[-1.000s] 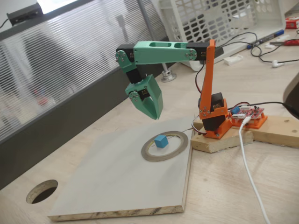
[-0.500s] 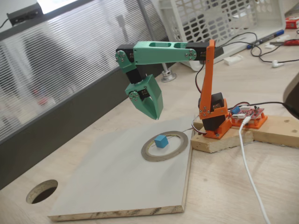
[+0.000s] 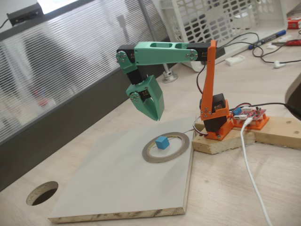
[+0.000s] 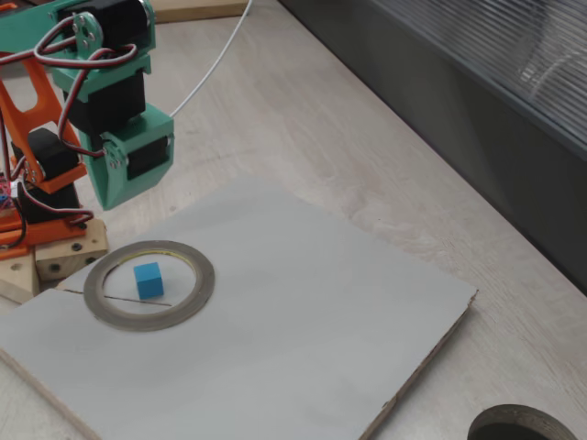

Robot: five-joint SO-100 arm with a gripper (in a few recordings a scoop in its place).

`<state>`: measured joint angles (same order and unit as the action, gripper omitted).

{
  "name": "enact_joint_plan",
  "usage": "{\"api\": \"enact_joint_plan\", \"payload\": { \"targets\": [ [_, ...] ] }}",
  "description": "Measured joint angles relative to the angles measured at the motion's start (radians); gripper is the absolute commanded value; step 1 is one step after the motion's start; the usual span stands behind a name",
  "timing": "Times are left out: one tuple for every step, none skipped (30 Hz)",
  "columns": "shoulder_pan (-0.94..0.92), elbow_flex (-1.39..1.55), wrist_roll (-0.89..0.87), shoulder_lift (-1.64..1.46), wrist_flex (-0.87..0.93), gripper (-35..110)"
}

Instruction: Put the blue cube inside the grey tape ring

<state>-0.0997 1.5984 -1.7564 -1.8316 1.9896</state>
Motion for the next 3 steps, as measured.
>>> {"api": "enact_joint_plan", "payload": {
  "targets": [
    [0.000,0.000,0.000,0.000,0.000,3],
    [0.000,0.000,0.000,0.000,0.000,3],
    [0.000,0.000,0.000,0.000,0.000,3]
  ]
}}
